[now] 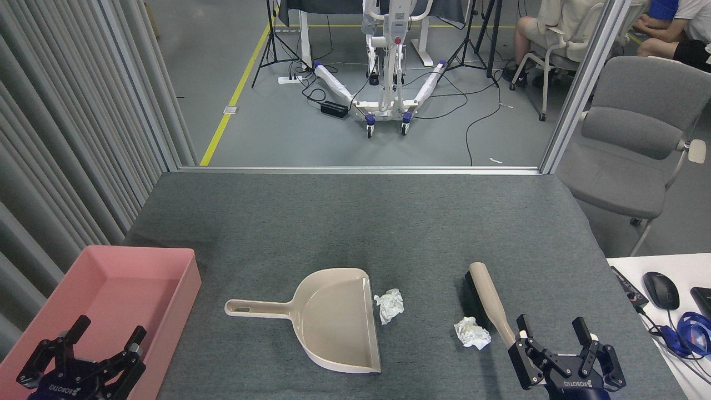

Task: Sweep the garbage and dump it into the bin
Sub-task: 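Move the right gripper to the wooden brush handle and grasp it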

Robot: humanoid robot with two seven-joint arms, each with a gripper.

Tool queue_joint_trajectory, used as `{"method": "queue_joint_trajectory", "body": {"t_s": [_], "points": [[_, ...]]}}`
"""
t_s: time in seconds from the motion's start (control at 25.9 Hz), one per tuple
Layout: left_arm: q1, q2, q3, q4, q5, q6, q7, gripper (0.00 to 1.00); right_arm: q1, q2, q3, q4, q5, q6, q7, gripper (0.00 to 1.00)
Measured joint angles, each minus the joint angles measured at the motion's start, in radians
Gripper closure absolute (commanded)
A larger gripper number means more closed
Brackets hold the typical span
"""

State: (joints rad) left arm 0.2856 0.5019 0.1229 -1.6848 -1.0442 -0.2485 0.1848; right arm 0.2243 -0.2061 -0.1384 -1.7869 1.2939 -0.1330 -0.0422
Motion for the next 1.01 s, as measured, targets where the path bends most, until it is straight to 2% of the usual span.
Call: {"method": "queue_joint_trajectory", "body": {"t_s": [0.66,0.85,1.01], "points": [[0.006,0.004,0.012,0.0,0.013,0.028,0.011,0.0,0.002,0.022,0.002,-0.003,0.001,0.008,0.004,0.02],[0.006,0.004,0.012,0.0,0.013,0.019,0.013,0.0,0.002,0.041,0.005,-0.002,0.015,0.02,0.0,0.02],[0.006,0.003,0.012,0.001,0.013,0.016,0.013,0.0,0.004,0.051,0.016,0.003,0.054,0.024,-0.001,0.02]]}}
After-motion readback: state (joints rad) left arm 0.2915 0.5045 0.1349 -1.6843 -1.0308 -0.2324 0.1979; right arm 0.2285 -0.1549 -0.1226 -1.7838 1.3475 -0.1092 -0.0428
